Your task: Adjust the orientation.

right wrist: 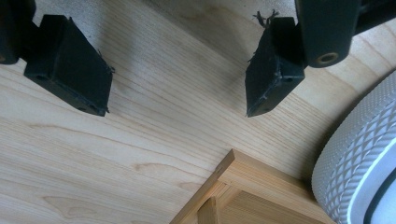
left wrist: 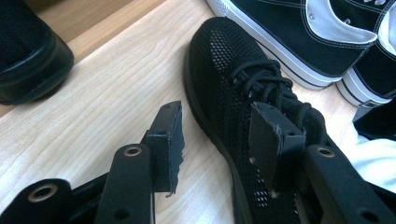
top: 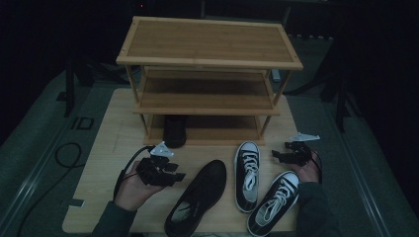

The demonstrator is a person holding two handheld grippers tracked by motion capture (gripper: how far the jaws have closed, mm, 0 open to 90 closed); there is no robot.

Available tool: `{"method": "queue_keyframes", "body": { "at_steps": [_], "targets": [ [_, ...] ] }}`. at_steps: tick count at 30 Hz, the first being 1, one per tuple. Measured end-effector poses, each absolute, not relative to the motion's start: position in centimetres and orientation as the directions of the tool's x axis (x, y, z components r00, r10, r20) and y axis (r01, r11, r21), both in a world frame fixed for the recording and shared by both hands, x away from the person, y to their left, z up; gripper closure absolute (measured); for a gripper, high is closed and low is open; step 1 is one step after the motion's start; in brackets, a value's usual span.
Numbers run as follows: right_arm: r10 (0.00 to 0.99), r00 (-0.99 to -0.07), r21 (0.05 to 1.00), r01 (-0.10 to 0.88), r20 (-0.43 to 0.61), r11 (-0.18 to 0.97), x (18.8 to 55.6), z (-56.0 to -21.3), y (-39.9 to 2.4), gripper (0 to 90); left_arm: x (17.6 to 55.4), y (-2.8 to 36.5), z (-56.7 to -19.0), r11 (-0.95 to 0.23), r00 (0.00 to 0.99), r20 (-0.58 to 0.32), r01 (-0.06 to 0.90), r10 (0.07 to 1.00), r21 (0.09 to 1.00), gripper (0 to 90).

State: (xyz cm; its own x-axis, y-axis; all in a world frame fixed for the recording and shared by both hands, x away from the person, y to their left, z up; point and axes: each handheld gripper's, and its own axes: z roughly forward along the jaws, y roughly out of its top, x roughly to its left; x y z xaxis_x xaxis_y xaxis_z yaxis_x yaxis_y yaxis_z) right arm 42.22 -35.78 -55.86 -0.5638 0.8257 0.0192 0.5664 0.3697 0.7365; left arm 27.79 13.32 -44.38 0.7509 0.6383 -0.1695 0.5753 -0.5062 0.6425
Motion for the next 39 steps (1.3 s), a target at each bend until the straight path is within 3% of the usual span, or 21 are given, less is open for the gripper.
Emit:
{"method": "queue_keyframes", "body": {
  "at_steps": [24, 39],
  "targets": [
    [0.826, -0.563, 0.736, 0.567, 0.018, 0.370, 42.2, -55.9, -35.8, 22.8, 25.6, 11.5, -43.9, -0.565, 0.807, -0.183, 0.535, 0.561, 0.628, 55.3],
    [0.826, -0.563, 0.736, 0.567, 0.019, 0.370, 42.2, -55.9, -35.8, 22.8, 25.2, 10.0, -46.0, -0.625, 0.796, -0.123, 0.551, 0.593, 0.553, 60.0]
  ]
}}
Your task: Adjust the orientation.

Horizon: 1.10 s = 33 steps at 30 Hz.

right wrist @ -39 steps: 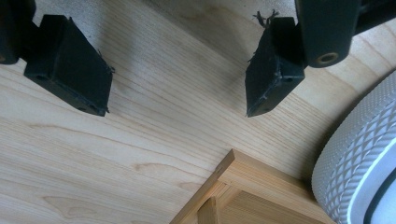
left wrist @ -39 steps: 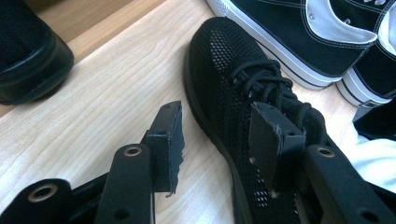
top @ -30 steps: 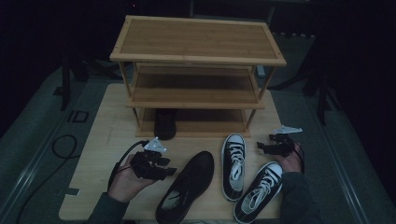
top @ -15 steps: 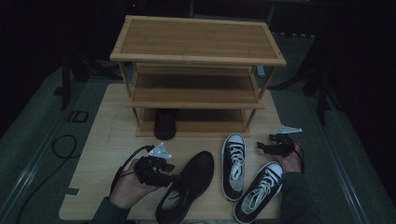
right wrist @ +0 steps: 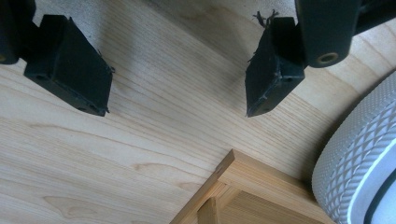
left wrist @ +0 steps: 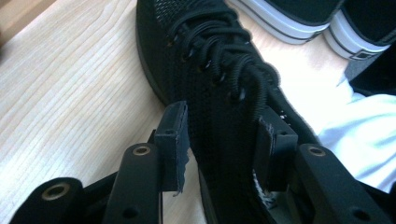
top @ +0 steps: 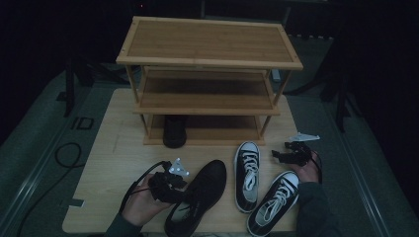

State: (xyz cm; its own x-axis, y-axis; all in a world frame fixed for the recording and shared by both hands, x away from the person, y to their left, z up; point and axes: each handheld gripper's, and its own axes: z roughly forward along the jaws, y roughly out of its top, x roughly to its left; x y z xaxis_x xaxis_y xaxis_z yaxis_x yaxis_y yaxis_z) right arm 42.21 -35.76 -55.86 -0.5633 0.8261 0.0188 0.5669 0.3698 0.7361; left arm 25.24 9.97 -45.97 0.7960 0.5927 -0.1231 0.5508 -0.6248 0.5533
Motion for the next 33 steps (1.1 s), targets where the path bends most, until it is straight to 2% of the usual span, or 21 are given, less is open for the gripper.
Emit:
{"method": "queue_keyframes", "body": {
  "at_steps": [6, 10, 14, 15, 19, 29, 33],
  "targets": [
    [0.826, -0.563, 0.736, 0.567, 0.018, 0.371, 42.2, -55.9, -35.8, 22.8, 25.4, 9.9, -46.0, -0.624, 0.781, -0.102, 0.564, 0.617, 0.542, 65.1],
    [0.826, -0.563, 0.736, 0.567, 0.018, 0.370, 42.2, -55.9, -35.8, 22.8, 25.6, 9.6, -46.2, -0.624, 0.781, -0.121, 0.573, 0.613, 0.531, 70.0],
    [0.826, -0.563, 0.736, 0.567, 0.018, 0.370, 42.2, -55.9, -35.8, 22.8, 25.8, 9.5, -46.2, -0.615, 0.776, -0.130, 0.579, 0.617, 0.535, 85.1],
    [0.826, -0.563, 0.736, 0.567, 0.018, 0.370, 42.2, -55.9, -35.8, 22.8, 25.9, 9.5, -46.1, -0.605, 0.768, -0.136, 0.589, 0.626, 0.536, 86.3],
    [0.826, -0.563, 0.736, 0.567, 0.019, 0.370, 42.2, -55.9, -35.8, 22.8, 26.6, 10.1, -46.2, -0.554, 0.734, -0.174, 0.625, 0.656, 0.550, 86.9],
    [0.826, -0.563, 0.736, 0.567, 0.019, 0.370, 42.2, -55.9, -35.8, 22.8, 28.3, 11.3, -46.4, -0.485, 0.691, -0.186, 0.648, 0.698, 0.587, 87.1],
    [0.826, -0.564, 0.737, 0.567, 0.020, 0.369, 42.2, -55.9, -35.8, 22.8, 29.4, 11.2, -46.5, -0.464, 0.667, -0.165, 0.654, 0.726, 0.598, 87.2]
  ]
}}
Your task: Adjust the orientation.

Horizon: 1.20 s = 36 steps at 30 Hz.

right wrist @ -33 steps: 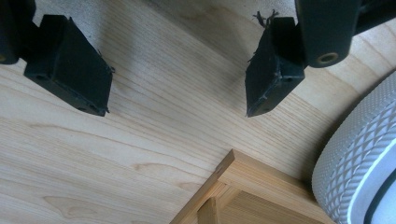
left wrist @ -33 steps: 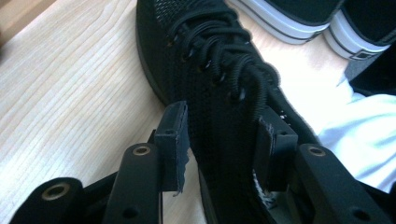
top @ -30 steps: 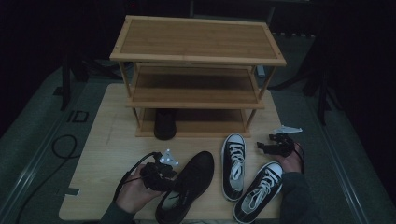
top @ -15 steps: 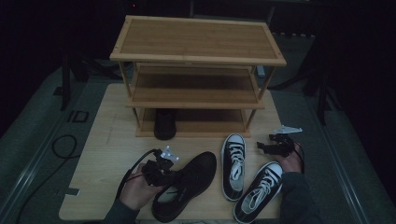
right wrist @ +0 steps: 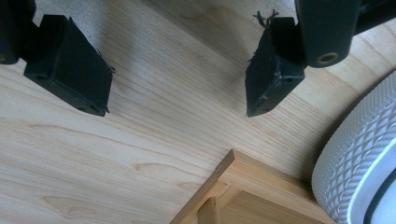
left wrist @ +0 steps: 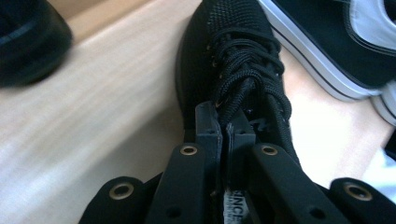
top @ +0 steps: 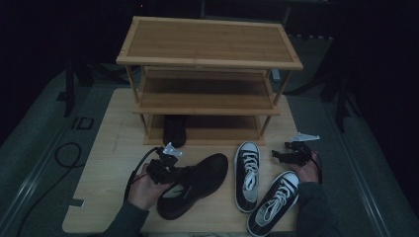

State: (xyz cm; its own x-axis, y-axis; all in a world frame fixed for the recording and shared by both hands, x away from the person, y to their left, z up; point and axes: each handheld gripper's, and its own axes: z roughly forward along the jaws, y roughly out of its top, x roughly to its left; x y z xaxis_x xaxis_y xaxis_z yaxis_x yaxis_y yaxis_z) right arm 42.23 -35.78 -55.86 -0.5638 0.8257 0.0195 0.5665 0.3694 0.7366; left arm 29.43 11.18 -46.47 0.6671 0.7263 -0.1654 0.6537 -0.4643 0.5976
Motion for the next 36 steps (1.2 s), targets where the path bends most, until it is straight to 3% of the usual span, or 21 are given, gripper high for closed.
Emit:
{"method": "queue_keyframes", "body": {
  "at_steps": [12, 24, 36],
  "targets": [
    [0.825, -0.564, 0.737, 0.567, 0.021, 0.369, 42.2, -55.9, -35.8, 22.8, 33.7, 9.9, -45.5, -0.404, 0.634, -0.166, 0.650, 0.755, 0.644, 87.5],
    [0.825, -0.564, 0.738, 0.567, 0.024, 0.366, 42.2, -55.9, -35.8, 22.8, 39.3, 10.5, -45.5, -0.246, 0.508, -0.222, 0.697, 0.832, 0.673, 87.5],
    [0.825, -0.565, 0.738, 0.564, 0.019, 0.370, 42.2, -55.9, -35.8, 22.8, 41.5, 10.8, -45.7, -0.126, 0.387, -0.218, 0.692, 0.896, 0.711, 87.4]
  ]
}}
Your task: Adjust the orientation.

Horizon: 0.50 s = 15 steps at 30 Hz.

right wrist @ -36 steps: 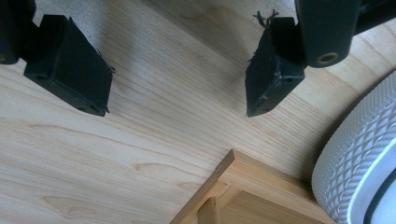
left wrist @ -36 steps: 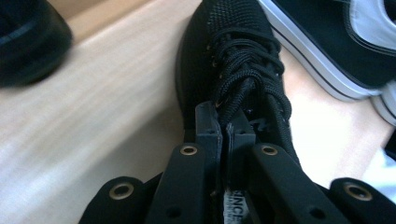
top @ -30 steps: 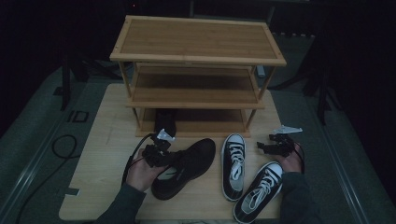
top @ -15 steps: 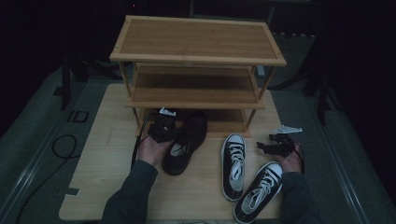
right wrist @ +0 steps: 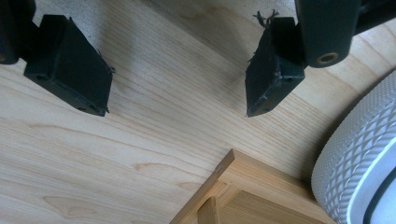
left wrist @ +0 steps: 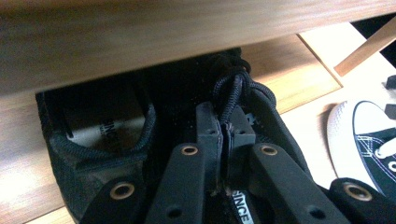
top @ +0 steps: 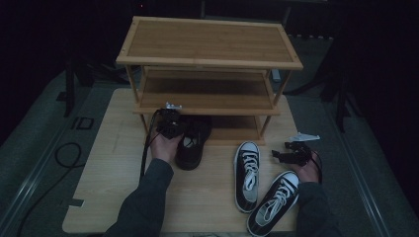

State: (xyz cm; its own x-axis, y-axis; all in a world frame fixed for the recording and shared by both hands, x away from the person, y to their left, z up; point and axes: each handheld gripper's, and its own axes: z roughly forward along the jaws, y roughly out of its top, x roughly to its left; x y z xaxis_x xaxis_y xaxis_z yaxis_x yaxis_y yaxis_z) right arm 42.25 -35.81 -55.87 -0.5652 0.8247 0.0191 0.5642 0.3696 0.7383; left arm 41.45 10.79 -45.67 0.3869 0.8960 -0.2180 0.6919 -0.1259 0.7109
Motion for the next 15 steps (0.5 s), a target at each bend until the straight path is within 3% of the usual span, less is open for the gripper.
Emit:
{"method": "queue_keyframes", "body": {
  "at_steps": [9, 15],
  "targets": [
    [0.825, -0.565, 0.738, 0.565, 0.019, 0.369, 42.2, -55.9, -35.8, 22.8, 41.6, 11.3, -46.9, -0.128, 0.375, -0.216, 0.708, 0.902, 0.694, 85.1],
    [0.826, -0.564, 0.736, 0.567, 0.019, 0.370, 42.2, -55.9, -35.8, 22.8, 40.8, 11.6, -46.6, -0.158, 0.407, -0.201, 0.693, 0.891, 0.704, 67.2]
  ]
}}
